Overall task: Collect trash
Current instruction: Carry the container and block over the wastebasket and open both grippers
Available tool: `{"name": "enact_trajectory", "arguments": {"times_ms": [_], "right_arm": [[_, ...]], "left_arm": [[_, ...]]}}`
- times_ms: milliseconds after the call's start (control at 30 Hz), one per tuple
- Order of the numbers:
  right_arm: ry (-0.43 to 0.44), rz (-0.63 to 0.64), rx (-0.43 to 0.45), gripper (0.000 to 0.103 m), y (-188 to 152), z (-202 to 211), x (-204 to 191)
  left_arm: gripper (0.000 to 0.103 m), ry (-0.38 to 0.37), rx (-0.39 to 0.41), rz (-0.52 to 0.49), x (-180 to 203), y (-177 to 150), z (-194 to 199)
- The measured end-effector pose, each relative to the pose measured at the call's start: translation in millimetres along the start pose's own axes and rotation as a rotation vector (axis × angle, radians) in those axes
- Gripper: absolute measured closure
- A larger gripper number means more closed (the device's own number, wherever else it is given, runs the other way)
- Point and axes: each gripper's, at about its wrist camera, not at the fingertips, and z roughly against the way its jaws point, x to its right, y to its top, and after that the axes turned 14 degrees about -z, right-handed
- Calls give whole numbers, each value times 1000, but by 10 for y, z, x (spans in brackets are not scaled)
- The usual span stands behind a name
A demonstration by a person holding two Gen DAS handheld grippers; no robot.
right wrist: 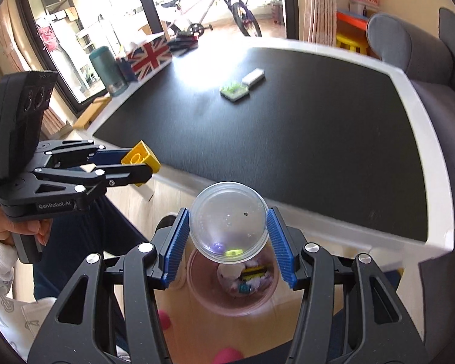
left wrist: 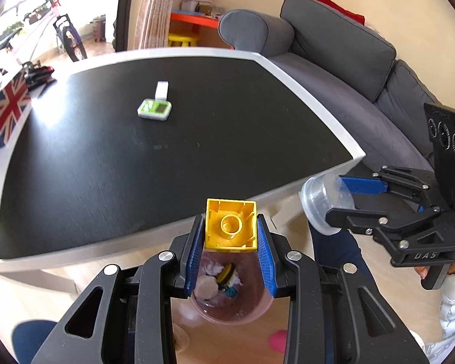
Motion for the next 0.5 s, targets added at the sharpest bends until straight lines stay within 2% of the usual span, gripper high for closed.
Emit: {"name": "enact_trajectory", "arguments": {"times_ms": [233,300,333,500], "right_arm": [[19,-16,-36,49,-127,-95,41],[14,-18,-35,31,-124,-101,49],[11,-21,-30,19,-113,-102,54],[-10,-53,-15,10,-80,-86,117]], "left_arm": [[70,-11,-18,4,58,-106,-16],[70,-9,-16,5,62,-107,-4],[70,-9,-15,5,63,-102,-2],[70,-16,-23,0,81,-99,-29]]}}
